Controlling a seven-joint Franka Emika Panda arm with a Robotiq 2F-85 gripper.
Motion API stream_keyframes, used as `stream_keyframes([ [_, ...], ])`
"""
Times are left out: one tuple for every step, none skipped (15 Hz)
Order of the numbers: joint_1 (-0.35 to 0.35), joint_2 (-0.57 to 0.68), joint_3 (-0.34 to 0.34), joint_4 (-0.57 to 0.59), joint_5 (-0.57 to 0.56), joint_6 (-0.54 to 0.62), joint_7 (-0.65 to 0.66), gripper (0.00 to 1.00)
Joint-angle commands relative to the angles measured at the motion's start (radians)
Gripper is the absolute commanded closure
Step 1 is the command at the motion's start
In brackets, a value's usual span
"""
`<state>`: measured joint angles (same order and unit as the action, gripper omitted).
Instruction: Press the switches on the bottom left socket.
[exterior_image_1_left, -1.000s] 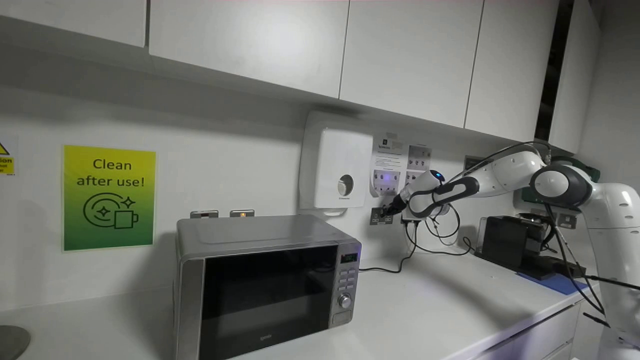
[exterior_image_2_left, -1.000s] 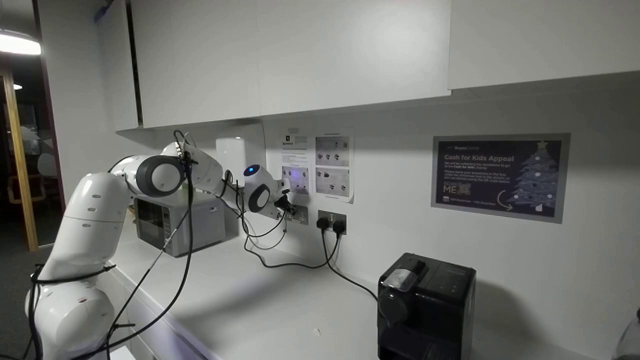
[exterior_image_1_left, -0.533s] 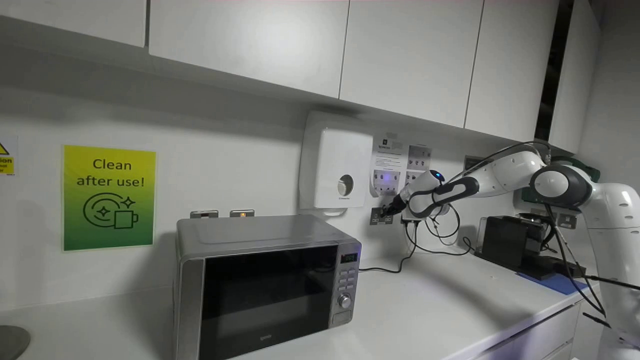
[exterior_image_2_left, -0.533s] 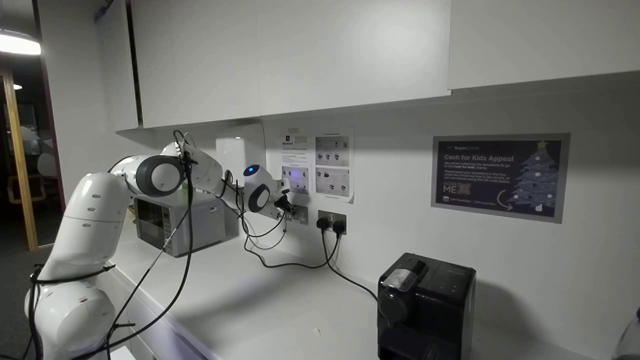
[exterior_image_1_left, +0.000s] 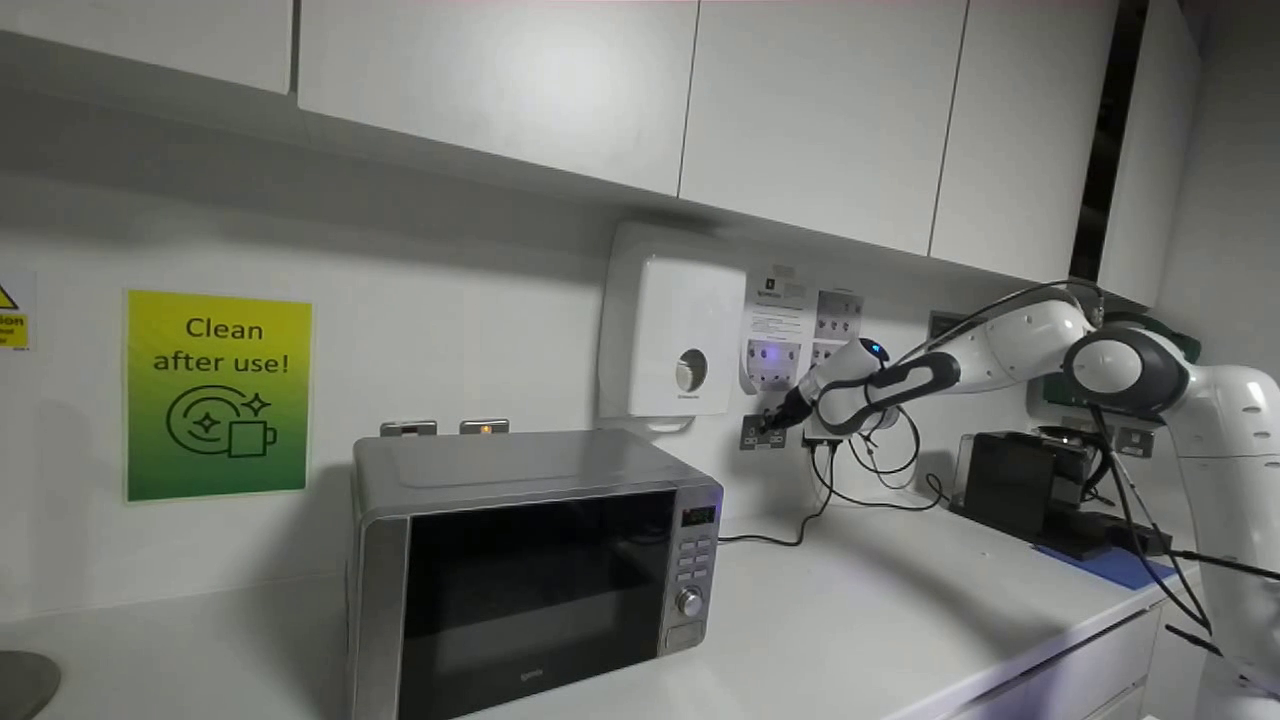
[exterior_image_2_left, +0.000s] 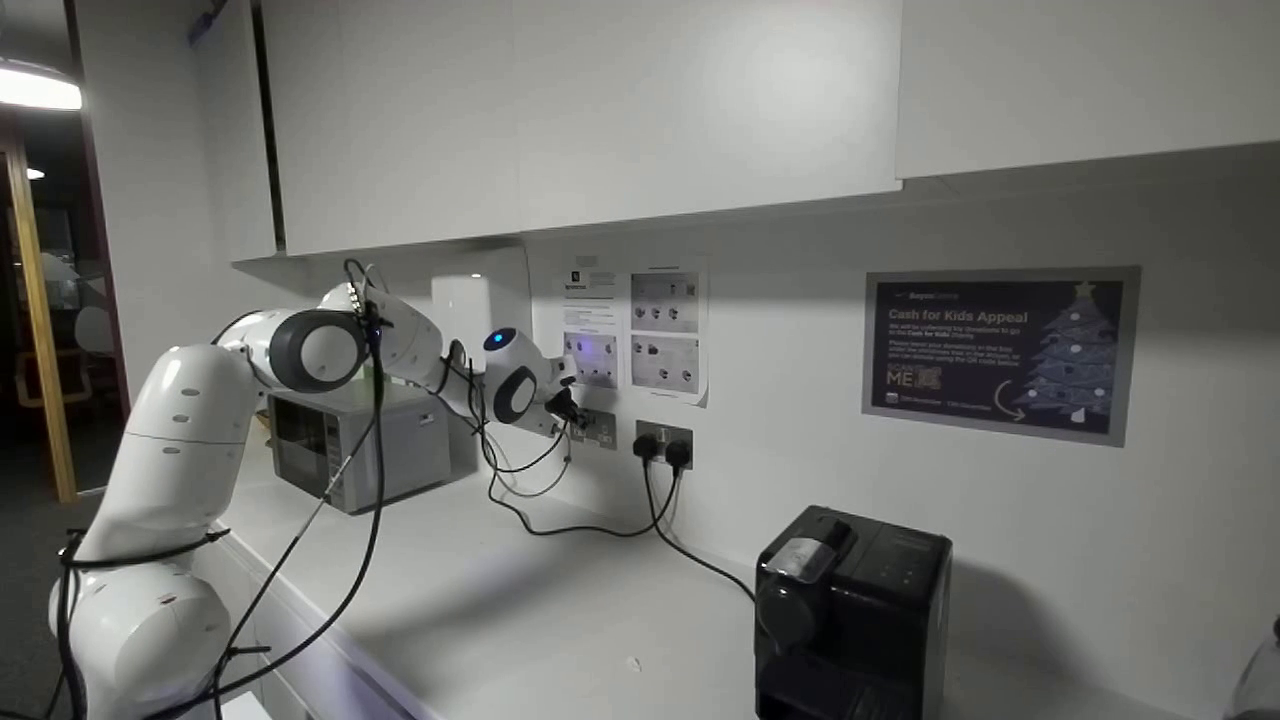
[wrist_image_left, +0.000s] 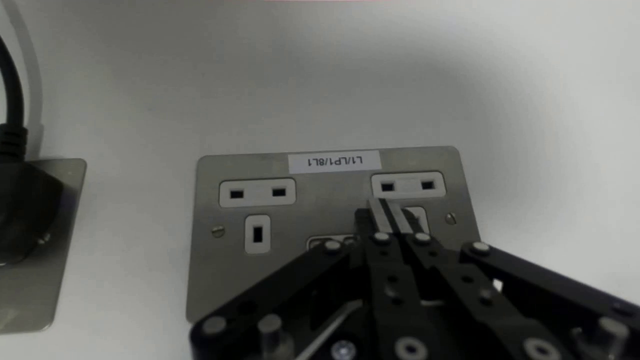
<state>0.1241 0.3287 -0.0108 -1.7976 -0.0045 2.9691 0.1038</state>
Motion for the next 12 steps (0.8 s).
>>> stream_keyframes([
  [-0.014, -0.063, 0.026, -0.060, -0.008, 0.029, -0.038, 1.00],
  [-0.015, -0.067, 0.029, -0.062, -0.007, 0.028, -0.041, 1.00],
  [-0.015, -0.067, 0.030, -0.060, -0.007, 0.028, -0.041, 1.00],
  [-0.015, -0.070, 0.031, -0.060, -0.008, 0.026, -0.042, 1.00],
  [-0.015, -0.072, 0.030, -0.058, -0.009, 0.025, -0.042, 1.00],
  [-0.015, -0.073, 0.027, -0.056, -0.010, 0.026, -0.040, 1.00],
  [-0.015, -0.072, 0.025, -0.054, -0.011, 0.026, -0.037, 1.00],
  [-0.015, -0.070, 0.021, -0.050, -0.013, 0.028, -0.033, 1.00],
  [-0.014, -0.067, 0.016, -0.047, -0.015, 0.030, -0.027, 1.00],
  [-0.013, -0.065, 0.012, -0.044, -0.018, 0.027, -0.023, 1.00],
  [0.000, -0.061, -0.006, -0.040, -0.024, 0.028, -0.013, 1.00],
  [0.000, -0.060, -0.009, -0.039, -0.022, 0.025, -0.014, 1.00],
])
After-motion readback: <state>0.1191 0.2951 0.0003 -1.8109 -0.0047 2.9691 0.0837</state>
